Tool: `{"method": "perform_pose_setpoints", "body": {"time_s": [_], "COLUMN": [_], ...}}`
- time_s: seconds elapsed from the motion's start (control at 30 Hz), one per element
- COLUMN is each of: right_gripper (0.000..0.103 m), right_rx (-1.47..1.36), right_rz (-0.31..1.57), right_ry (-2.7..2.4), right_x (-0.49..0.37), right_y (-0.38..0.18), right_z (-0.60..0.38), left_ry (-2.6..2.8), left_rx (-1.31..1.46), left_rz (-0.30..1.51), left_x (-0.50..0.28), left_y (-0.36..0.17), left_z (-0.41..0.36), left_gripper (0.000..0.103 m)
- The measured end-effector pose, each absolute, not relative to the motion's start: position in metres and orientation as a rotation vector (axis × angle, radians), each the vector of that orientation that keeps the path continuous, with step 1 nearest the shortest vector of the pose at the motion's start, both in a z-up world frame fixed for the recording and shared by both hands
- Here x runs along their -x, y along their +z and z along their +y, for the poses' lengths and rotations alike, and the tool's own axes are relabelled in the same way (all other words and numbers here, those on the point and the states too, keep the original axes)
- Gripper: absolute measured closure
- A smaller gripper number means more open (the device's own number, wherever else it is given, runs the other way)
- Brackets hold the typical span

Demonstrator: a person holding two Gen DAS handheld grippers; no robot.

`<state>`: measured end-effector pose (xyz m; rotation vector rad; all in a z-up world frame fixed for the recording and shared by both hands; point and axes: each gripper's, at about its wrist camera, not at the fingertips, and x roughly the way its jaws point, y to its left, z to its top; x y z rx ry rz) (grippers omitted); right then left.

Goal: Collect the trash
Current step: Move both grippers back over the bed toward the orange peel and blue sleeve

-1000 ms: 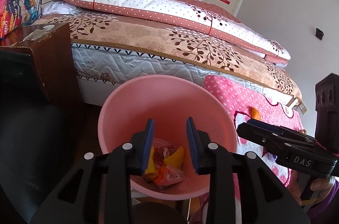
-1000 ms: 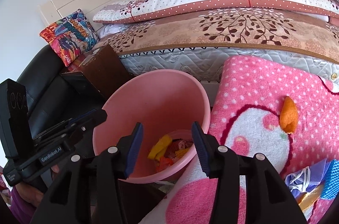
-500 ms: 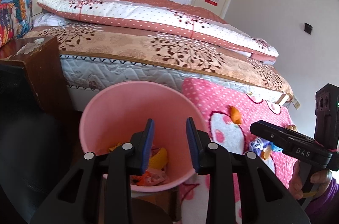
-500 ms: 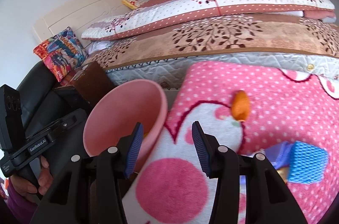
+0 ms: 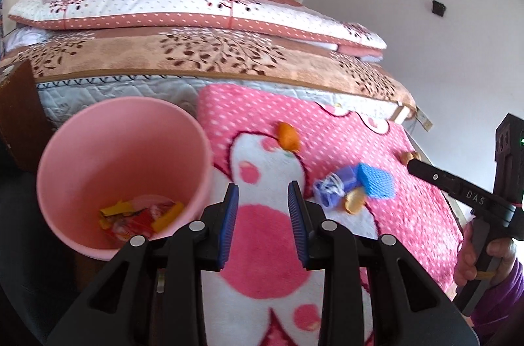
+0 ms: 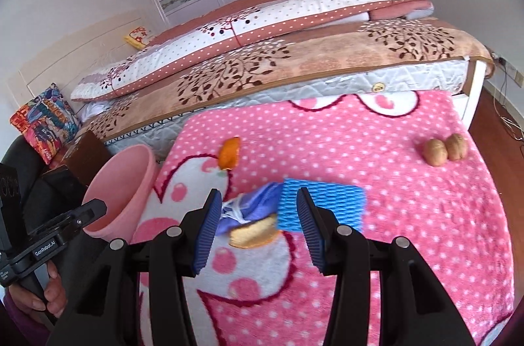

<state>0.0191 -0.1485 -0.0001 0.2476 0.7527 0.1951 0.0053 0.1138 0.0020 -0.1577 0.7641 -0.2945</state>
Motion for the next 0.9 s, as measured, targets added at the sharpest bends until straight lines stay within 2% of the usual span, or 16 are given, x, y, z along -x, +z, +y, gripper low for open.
{"method": "perform_pose_setpoints", "body": {"time_s": [0.43,0.9], "right_gripper": [0.055,0.054], "right_rx": [-0.316,-0.334], "right_rz": [0.741,0.840], "right_ry": [0.078,0.168], "right_x": [0.056,0.020], "right_y": [-0.010,-0.050], "right_z": [-0.226,-0.206], "left_ry": [-0.397,-0.351], "left_rx": [0.028,0.018], "left_rz": [0.810,0.841], "left_x": [0.025,-0.025], "left_y": [-0.008,-0.017], "left_z": [0.042,0.040], "left_gripper": [0.072,0.072]}}
